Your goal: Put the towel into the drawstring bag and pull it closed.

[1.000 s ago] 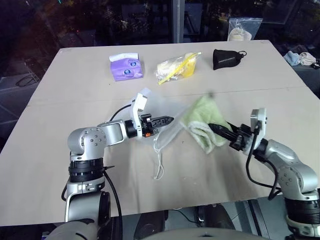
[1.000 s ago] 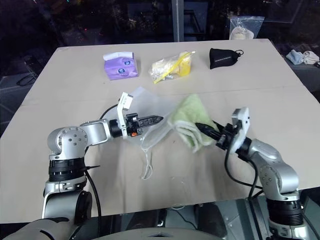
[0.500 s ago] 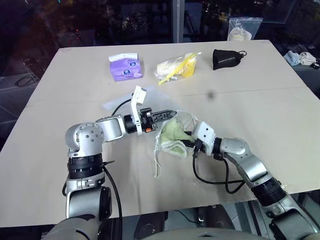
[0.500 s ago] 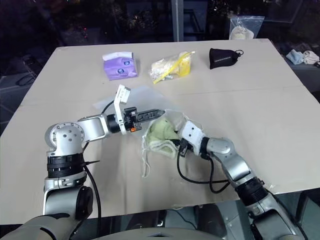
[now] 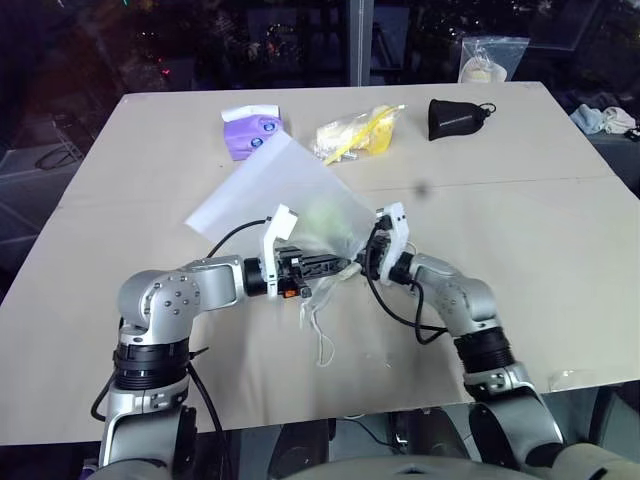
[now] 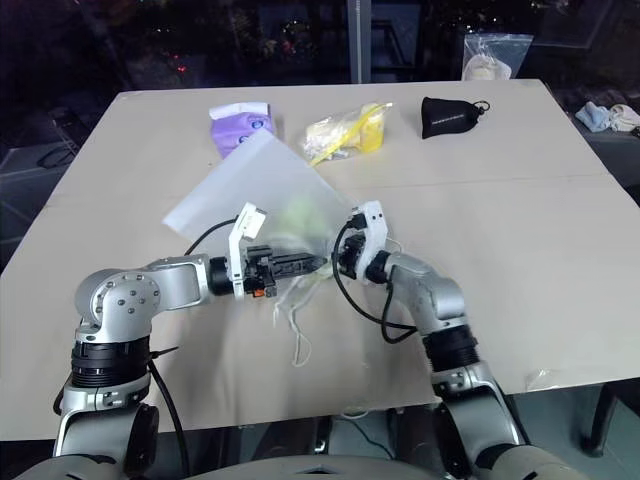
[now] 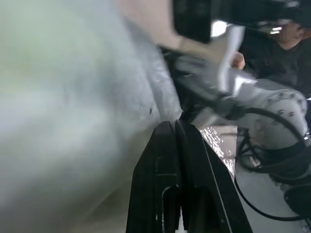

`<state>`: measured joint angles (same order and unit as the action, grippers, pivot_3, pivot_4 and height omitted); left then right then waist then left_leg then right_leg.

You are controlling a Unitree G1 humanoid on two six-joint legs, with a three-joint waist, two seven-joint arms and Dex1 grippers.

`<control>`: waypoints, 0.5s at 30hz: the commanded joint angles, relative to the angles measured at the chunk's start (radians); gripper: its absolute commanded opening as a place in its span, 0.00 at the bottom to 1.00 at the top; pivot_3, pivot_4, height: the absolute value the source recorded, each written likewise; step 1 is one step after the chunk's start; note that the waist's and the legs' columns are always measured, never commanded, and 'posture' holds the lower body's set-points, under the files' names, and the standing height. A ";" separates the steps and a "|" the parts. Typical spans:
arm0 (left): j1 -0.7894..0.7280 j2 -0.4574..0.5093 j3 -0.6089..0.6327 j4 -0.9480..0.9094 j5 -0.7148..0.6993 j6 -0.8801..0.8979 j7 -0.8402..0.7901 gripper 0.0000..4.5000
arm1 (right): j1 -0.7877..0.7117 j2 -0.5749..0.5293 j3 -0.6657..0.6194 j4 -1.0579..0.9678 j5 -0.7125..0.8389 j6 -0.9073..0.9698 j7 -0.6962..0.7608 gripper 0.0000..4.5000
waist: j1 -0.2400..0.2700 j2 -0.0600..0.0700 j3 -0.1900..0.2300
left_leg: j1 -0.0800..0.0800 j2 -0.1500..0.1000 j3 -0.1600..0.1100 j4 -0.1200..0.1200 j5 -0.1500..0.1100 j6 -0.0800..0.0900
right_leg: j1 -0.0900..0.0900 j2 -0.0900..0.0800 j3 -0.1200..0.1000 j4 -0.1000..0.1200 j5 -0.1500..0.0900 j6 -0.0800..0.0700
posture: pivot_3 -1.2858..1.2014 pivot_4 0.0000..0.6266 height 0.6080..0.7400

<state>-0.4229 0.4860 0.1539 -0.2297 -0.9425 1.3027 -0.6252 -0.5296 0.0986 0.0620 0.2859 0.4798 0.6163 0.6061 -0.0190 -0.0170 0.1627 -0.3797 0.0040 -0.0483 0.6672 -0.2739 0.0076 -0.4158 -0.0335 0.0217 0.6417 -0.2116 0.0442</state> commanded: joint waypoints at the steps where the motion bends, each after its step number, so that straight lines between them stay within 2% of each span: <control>1: -0.020 -0.001 -0.011 -0.044 -0.036 0.010 -0.005 0.00 | -0.070 0.095 -0.035 0.131 0.040 -0.088 0.039 0.06 | -0.006 0.000 0.000 | 0.000 0.000 0.000 0.000 0.000 0.000 | 0.000 0.000 0.000 0.000 0.000 0.000 | 0.52 0.24 1.00; 3: -0.023 -0.002 -0.006 -0.045 -0.043 0.013 0.000 0.00 | -0.083 0.113 -0.043 0.183 0.046 -0.119 0.072 0.06 | -0.010 0.000 0.000 | 0.000 0.000 0.000 -0.001 0.000 0.000 | 0.000 0.000 0.000 0.000 0.000 0.000 | 0.52 0.24 1.00; 4: -0.024 -0.001 -0.002 -0.044 -0.043 0.014 0.006 0.00 | -0.077 0.114 -0.039 0.188 0.041 -0.136 0.071 0.29 | -0.011 0.000 0.000 | 0.000 0.000 0.000 -0.001 0.000 0.000 | 0.000 0.000 0.000 -0.001 0.000 0.000 | 0.52 0.24 1.00; 6: -0.034 0.014 0.008 -0.027 -0.033 0.009 0.007 0.00 | -0.038 0.077 -0.004 0.139 -0.035 -0.204 0.010 0.48 | -0.014 0.000 0.000 | 0.000 0.000 0.000 -0.001 0.000 0.000 | 0.000 -0.001 0.000 -0.001 0.000 0.000 | 0.52 0.24 1.00; 8: -0.045 0.043 0.007 -0.010 -0.011 -0.014 -0.011 0.00 | 0.038 -0.005 0.055 -0.017 -0.096 -0.219 0.008 0.71 | -0.016 0.001 0.000 | 0.000 -0.001 -0.001 -0.001 0.000 0.000 | 0.000 -0.001 0.000 0.000 0.000 0.000 | 0.52 0.24 1.00; 15: -0.163 0.123 -0.008 0.133 0.048 -0.106 -0.115 0.00 | 0.274 -0.324 0.165 -0.562 -0.137 -0.070 0.064 0.71 | -0.013 0.003 0.002 | -0.002 -0.002 -0.003 -0.001 0.000 0.000 | 0.000 -0.002 -0.003 -0.002 -0.001 0.001 | 0.52 0.24 1.00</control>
<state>-0.5507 0.5898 0.1492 -0.1143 -0.9071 1.2401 -0.6940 -0.2693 -0.1927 0.1969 -0.1307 0.3498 0.5220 0.6488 -0.0321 -0.0140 0.1649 -0.3819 0.0020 -0.0509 0.6664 -0.2739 0.0073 -0.4161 -0.0353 0.0190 0.6401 -0.2123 0.0450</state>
